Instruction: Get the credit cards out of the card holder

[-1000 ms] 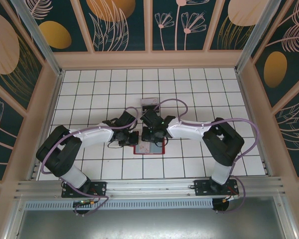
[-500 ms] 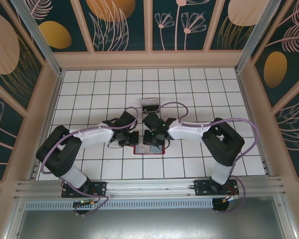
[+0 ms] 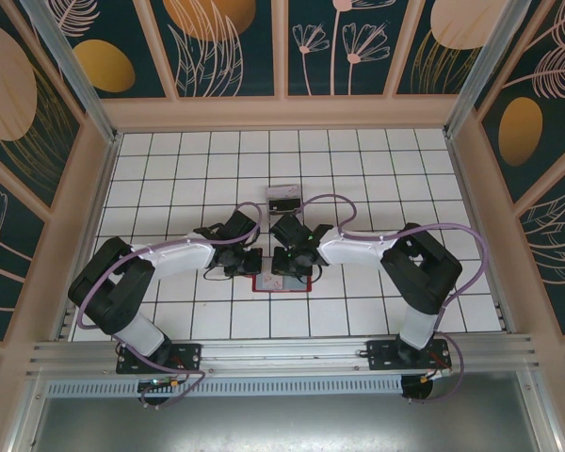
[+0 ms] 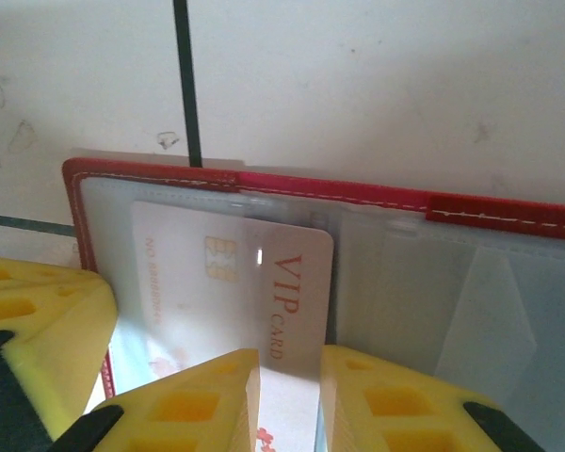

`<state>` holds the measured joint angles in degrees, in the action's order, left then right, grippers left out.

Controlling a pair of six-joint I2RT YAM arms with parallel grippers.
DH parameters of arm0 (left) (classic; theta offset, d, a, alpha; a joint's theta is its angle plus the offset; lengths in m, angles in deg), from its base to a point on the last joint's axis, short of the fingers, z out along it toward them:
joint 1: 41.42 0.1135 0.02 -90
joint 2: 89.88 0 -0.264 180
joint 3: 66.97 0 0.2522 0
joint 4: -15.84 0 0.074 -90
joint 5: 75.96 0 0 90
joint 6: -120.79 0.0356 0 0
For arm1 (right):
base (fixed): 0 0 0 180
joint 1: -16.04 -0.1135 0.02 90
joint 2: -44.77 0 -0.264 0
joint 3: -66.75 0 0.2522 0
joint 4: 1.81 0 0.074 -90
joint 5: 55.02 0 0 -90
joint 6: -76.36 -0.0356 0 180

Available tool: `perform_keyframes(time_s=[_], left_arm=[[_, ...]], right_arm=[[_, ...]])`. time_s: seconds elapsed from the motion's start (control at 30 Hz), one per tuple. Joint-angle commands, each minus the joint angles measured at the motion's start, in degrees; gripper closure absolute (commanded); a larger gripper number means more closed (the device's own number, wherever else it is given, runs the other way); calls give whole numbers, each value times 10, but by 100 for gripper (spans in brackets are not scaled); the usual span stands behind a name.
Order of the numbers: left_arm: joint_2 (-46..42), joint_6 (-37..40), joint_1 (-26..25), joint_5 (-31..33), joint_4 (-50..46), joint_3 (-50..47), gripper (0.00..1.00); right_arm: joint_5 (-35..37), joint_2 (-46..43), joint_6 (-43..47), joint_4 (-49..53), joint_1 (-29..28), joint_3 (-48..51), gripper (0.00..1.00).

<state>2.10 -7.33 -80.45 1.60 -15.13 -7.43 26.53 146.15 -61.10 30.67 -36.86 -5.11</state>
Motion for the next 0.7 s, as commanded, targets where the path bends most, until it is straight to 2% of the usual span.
perform_keyframes(time_s=[0.0,0.23,0.67], left_arm=[[12,9,-2,24,-46,1,97],[14,8,-2,24,-50,5,97],[23,10,-2,24,-60,17,97]], right_arm=[[9,11,-7,5,2,14,75],[27,21,1,22,3,10,74],[-103,-5,-43,-214,39,148,78]])
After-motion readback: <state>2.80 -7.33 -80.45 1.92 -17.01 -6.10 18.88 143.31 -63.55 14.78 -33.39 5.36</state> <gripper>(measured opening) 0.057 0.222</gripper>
